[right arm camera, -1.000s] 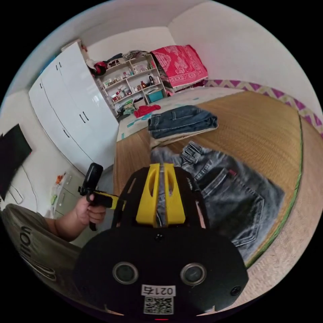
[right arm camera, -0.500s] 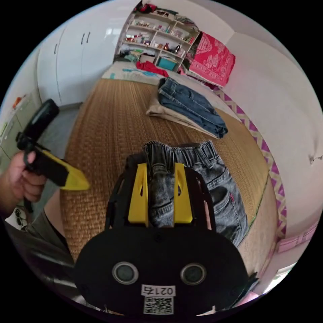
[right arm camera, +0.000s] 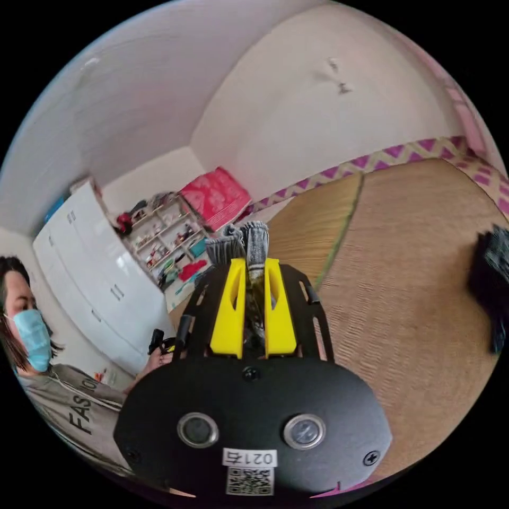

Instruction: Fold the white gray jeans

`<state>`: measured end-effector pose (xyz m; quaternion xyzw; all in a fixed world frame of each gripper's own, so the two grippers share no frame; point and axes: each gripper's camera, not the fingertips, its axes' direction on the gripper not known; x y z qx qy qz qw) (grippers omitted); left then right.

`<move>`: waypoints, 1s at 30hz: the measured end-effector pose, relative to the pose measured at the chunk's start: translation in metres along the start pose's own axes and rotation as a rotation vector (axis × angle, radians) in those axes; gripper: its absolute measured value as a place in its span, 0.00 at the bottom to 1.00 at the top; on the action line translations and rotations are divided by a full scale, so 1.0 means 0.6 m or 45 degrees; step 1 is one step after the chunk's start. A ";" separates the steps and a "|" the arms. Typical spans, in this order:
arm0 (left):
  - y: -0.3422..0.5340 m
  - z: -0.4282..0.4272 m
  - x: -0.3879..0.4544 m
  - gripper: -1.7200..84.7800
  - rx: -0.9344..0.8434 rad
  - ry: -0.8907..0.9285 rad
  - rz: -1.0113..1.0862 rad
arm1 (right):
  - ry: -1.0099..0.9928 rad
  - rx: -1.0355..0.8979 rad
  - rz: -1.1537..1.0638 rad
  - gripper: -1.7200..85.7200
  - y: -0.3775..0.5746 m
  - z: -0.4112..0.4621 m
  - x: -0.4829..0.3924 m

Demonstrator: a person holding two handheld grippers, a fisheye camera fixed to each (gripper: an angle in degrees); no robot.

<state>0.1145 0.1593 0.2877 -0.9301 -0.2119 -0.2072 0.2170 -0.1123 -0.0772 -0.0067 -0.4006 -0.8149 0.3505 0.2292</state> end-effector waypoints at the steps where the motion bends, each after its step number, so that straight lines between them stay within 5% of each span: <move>1: -0.010 0.028 0.015 0.02 -0.044 -0.017 0.054 | 0.036 0.016 0.094 0.09 0.029 -0.038 0.075; 7: -0.049 0.202 0.104 0.05 -0.324 -0.243 0.311 | 0.006 0.063 0.727 0.09 0.238 -0.121 0.413; 13: -0.087 0.321 0.116 0.02 -0.384 -0.560 0.290 | -0.017 0.065 0.662 0.08 0.239 -0.166 0.457; 19: -0.124 0.402 0.073 0.01 -0.467 -0.337 0.055 | 0.006 0.103 0.743 0.09 0.245 -0.224 0.518; 30: -0.146 0.478 0.109 0.01 -0.584 -0.306 0.125 | 0.055 0.211 0.829 0.09 0.325 -0.312 0.552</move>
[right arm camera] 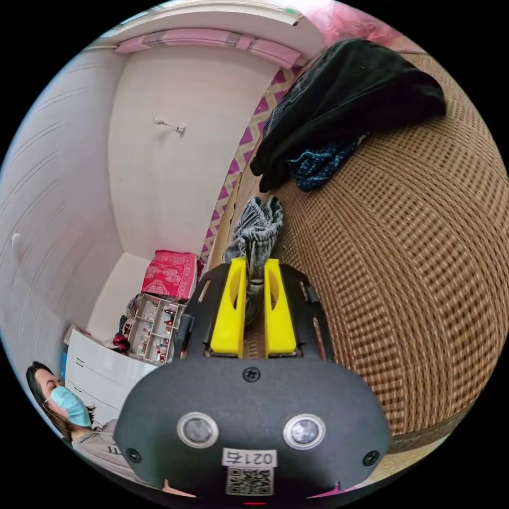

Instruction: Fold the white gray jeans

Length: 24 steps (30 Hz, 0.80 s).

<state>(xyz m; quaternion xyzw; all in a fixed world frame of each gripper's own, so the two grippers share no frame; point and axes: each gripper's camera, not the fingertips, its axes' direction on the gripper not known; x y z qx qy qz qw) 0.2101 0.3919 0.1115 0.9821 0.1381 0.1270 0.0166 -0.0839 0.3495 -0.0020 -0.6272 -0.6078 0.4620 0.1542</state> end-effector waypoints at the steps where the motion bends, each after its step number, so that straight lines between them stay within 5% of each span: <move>1: 0.007 -0.007 0.011 0.01 0.014 0.063 0.029 | -0.005 0.002 0.008 0.10 0.010 -0.008 0.005; 5: 0.033 -0.018 0.092 0.01 0.054 0.144 0.272 | -0.033 0.031 -0.085 0.11 0.052 -0.059 -0.006; 10: 0.083 0.103 0.262 0.09 -0.188 -0.530 0.899 | 0.008 0.101 -0.434 0.10 0.150 -0.133 -0.066; 15: 0.082 0.176 0.285 0.14 -0.385 -0.766 1.005 | 0.161 0.065 -0.659 0.09 0.219 -0.128 -0.098; 20: 0.057 0.150 0.251 0.11 -0.357 -0.653 0.850 | -0.011 0.098 -0.577 0.08 0.228 -0.147 -0.062; 24: 0.021 0.064 0.155 0.04 -0.199 -0.130 0.497 | -0.051 0.099 -0.577 0.07 0.238 -0.156 -0.055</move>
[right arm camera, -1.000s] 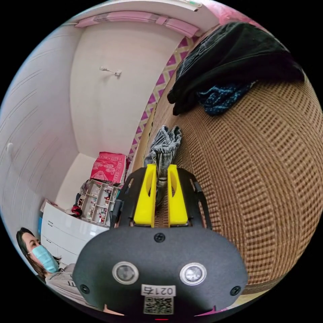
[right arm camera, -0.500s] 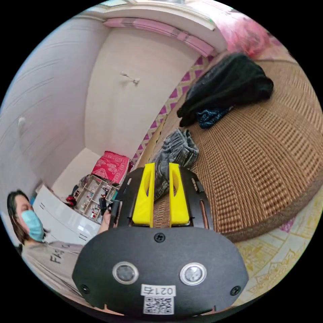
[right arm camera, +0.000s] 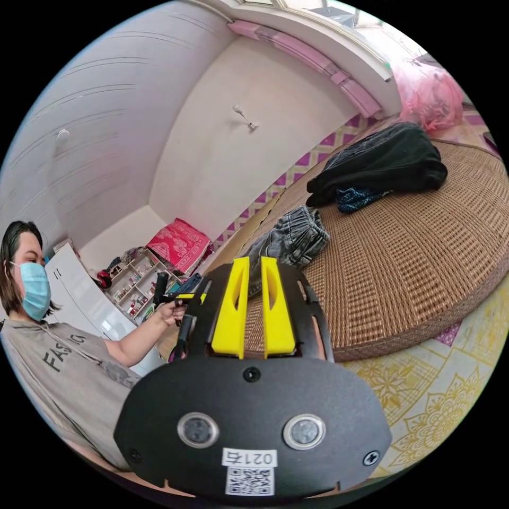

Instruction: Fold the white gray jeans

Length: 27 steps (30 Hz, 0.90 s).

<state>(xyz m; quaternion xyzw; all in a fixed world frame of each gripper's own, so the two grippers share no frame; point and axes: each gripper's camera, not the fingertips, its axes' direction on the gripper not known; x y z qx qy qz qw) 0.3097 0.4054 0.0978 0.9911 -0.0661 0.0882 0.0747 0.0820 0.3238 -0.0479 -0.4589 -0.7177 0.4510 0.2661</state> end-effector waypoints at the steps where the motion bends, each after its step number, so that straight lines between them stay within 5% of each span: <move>1: 0.010 -0.014 -0.032 0.03 0.056 0.110 -0.080 | 0.001 -0.001 0.001 0.06 0.002 -0.002 -0.001; 6: 0.024 -0.017 -0.062 0.04 0.039 0.157 -0.075 | 0.001 0.011 0.016 0.05 0.011 -0.013 0.001; 16: 0.006 0.022 0.026 0.10 -0.204 -0.404 0.239 | 0.011 0.030 0.035 0.03 0.021 -0.032 0.003; 24: 0.047 -0.052 -0.157 0.06 0.077 0.278 -0.284 | 0.006 0.043 0.038 0.03 0.020 -0.044 0.004; 27: 0.065 -0.061 -0.184 0.03 0.100 0.293 -0.328 | 0.004 0.042 0.037 0.03 0.018 -0.046 0.005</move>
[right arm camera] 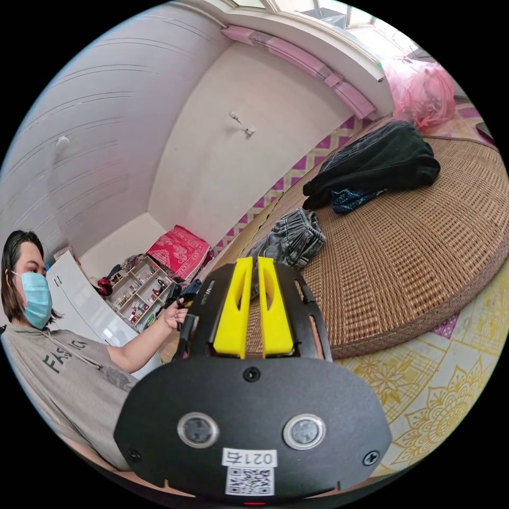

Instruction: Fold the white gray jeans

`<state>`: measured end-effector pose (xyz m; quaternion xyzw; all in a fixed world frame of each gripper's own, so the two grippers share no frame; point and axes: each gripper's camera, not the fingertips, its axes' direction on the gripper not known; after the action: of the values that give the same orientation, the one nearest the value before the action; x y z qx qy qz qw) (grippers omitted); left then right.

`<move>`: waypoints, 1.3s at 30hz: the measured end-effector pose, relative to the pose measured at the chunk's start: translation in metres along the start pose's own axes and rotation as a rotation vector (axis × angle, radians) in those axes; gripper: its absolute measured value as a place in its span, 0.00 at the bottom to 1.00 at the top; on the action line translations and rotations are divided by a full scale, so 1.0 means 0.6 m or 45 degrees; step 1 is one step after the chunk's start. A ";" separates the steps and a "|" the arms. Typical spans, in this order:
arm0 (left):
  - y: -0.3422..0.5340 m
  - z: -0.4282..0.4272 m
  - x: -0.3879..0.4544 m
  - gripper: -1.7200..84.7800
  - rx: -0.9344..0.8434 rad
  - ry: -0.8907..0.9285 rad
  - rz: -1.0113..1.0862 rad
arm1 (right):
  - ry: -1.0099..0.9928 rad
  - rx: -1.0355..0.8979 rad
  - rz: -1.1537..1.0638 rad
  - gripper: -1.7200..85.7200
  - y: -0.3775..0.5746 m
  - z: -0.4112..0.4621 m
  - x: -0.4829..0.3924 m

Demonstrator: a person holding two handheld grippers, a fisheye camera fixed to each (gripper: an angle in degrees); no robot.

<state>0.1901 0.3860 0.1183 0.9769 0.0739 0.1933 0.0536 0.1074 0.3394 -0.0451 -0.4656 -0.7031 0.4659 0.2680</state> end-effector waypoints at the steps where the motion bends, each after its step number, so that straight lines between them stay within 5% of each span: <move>1: 0.005 -0.008 0.004 0.02 0.027 -0.029 0.023 | -0.001 0.001 0.000 0.03 -0.001 -0.001 0.000; 5: 0.033 -0.090 0.038 0.01 0.241 0.023 0.168 | 0.001 0.009 0.006 0.03 -0.004 -0.004 0.000; 9: 0.100 -0.315 0.036 0.01 0.615 0.017 0.177 | -0.002 0.014 0.005 0.02 -0.008 -0.004 -0.001; 13: 0.208 -0.543 -0.055 0.01 0.957 -0.195 -0.076 | -0.005 0.009 0.003 0.02 -0.015 0.000 -0.005; 19: 0.399 -0.665 -0.277 0.01 1.253 -0.237 -0.684 | 0.028 0.014 0.012 0.02 -0.024 0.011 -0.015; 22: 0.432 -0.663 -0.316 0.01 1.310 0.055 -0.597 | 0.044 0.004 0.027 0.02 -0.030 0.022 -0.020; 26: 0.428 -0.666 -0.274 0.01 1.250 -0.117 -0.508 | 0.048 -0.046 0.027 0.02 -0.041 0.045 -0.030; 31: 0.469 -0.669 -0.215 0.01 1.459 -0.060 -0.291 | 0.049 -0.127 0.012 0.02 -0.057 0.087 -0.051; 39: 0.285 -0.542 -0.059 0.06 0.767 -0.429 0.105 | 0.080 -0.434 -0.349 0.02 -0.105 0.230 -0.198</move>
<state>0.0533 0.2365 0.4268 0.9692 0.0783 0.0010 -0.2335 0.0201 0.1677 -0.0394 -0.4183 -0.8197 0.2849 0.2681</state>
